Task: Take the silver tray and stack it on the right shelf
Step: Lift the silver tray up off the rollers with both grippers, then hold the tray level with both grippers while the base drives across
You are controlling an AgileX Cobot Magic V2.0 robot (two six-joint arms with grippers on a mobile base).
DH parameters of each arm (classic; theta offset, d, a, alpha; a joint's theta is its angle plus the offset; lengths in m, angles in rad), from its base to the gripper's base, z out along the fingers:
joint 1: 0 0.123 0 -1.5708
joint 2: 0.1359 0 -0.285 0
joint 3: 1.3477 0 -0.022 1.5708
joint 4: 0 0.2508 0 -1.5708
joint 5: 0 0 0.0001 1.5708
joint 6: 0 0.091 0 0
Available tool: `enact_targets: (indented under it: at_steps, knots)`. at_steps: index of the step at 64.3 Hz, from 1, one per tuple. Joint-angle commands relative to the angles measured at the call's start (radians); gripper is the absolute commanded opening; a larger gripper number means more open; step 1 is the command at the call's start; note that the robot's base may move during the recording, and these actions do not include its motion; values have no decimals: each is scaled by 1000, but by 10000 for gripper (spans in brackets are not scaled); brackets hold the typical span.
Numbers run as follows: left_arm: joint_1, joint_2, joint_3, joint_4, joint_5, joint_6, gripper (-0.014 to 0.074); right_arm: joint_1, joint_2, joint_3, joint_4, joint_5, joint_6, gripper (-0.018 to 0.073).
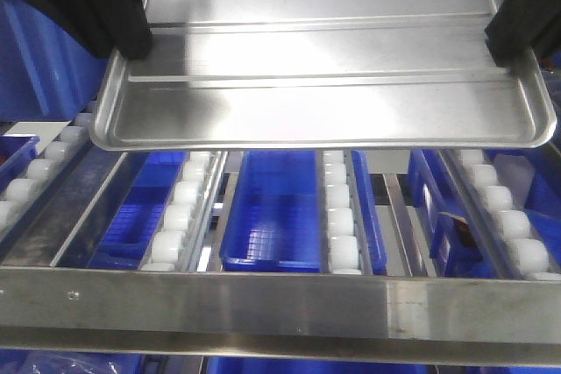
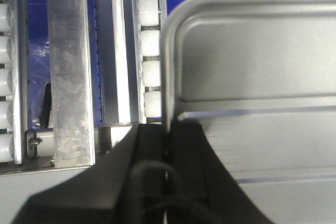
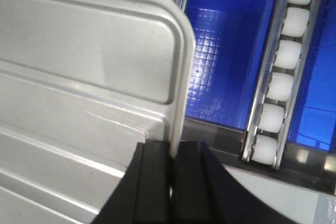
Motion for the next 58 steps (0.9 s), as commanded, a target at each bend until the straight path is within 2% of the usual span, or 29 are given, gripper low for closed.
enact_targets:
  at_steps: [1, 58]
  knots:
    - [-8, -35, -23, 42, 4, 17, -92, 3, -26, -33, -27, -48, -19, 57]
    - [-8, -35, -23, 42, 4, 17, -92, 3, -26, -33, -27, -47, -19, 57]
